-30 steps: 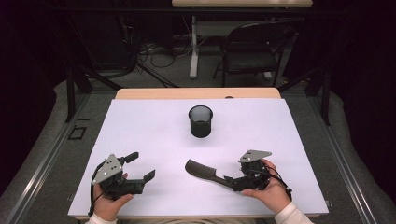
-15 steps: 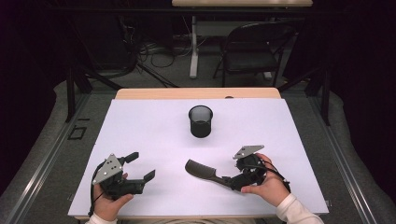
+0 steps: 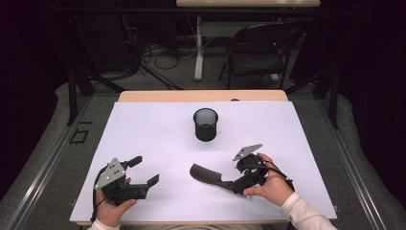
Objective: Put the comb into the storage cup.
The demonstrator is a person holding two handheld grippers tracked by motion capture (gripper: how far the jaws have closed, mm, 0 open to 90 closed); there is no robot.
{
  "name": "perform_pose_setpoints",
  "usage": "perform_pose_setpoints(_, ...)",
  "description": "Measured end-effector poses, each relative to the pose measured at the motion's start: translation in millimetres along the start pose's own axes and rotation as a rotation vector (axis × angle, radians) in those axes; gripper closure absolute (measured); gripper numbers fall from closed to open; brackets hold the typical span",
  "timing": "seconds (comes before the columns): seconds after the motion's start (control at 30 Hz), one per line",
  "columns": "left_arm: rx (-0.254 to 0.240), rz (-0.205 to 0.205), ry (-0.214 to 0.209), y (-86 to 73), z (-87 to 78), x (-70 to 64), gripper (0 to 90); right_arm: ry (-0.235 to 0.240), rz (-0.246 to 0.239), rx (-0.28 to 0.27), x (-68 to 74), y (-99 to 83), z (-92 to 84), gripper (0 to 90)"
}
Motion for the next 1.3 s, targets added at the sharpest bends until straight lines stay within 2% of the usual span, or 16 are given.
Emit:
perform_pose_setpoints(0.2, 0.0, 0.0, 0.001, 0.1, -0.2, 0.1, 11.1, 0.019, -0.027, 0.051, 3.2, 1.0, 4.7, 7.9)
perform_pose_setpoints(0.57, 0.001, 0.003, -0.002, -0.1, 0.1, -0.2, 11.1, 0.036, -0.075, 0.096, 10.4, 5.3, 15.8, 10.2)
perform_pose_setpoints(0.7, 0.001, 0.003, -0.002, -0.2, 0.2, -0.2, 11.1, 0.043, -0.11, 0.121, 12.9, 5.4, 19.7, 13.9)
perform_pose_setpoints(0.97, 0.002, 0.003, -0.002, -0.3, 0.2, -0.3, 11.1, 0.041, -0.172, 0.163, 16.2, 4.1, 26.1, 15.6)
perform_pose_setpoints(1.3, 0.005, 0.004, -0.007, -0.5, 0.3, -0.8, 11.9, 0.026, -0.205, 0.187, 15.5, 3.8, 30.7, 19.0)
Point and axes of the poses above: each handheld gripper's, and its own axes: z roughly forward along the jaws, y roughly out of its top, x roughly to its left, the point moved 9 cm from there along z, roughly forward along the jaws, and after that the axes turned 7 degrees about -z, right-handed, at the moved point
